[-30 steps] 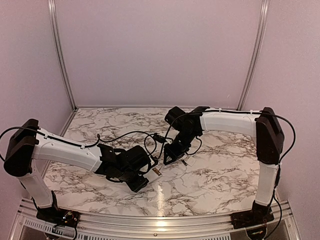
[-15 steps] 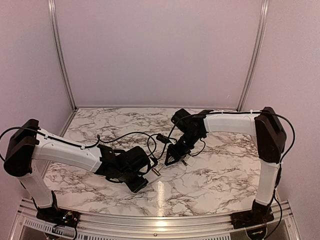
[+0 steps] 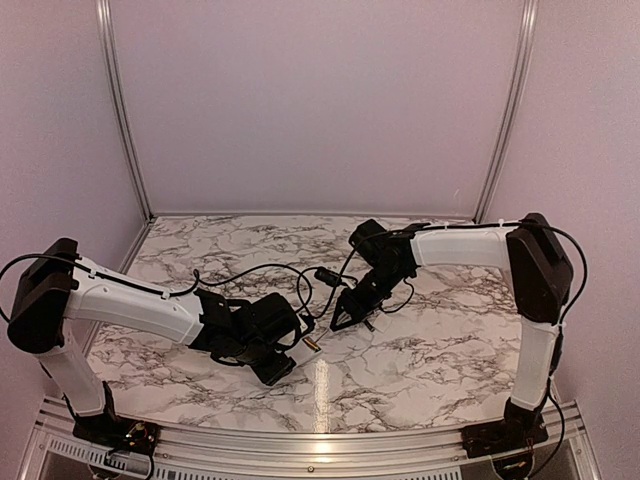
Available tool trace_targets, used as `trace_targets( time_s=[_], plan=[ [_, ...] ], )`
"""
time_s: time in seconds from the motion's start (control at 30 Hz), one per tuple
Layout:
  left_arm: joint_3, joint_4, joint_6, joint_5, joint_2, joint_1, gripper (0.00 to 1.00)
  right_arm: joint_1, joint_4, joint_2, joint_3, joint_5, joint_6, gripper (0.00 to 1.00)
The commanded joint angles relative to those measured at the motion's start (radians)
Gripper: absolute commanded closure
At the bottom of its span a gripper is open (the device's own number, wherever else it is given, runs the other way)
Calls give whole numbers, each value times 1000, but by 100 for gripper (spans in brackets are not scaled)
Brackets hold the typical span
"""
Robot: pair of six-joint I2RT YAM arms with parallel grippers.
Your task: Unload the batteries from the remote control
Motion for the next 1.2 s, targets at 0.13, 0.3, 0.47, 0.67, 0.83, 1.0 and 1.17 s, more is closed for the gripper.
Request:
trace_targets(
  time_s=[0.13,0.3,0.47,0.67,0.83,1.0,1.17],
  plan=[
    [20,70,31,-38,-13,-6,84,13,-61,47,9,143,-23,100],
    [29,69,52,-51,-6,-6,84,13,-105,13,59,183,-6,100],
    [70,47,100,-61,28,-6,84,13,-127,-15,89,213,20,100],
    [105,44,140,-75,49,-6,84,15,-155,-30,110,231,31,100],
    [130,47,193,-75,74,-6,84,15,-164,-45,111,267,57,100],
    [156,39,239,-82,86,-6,84,15,-165,-52,112,274,55,100],
    [173,20,262,-84,104,-6,84,15,-180,-61,147,294,52,100]
  ],
)
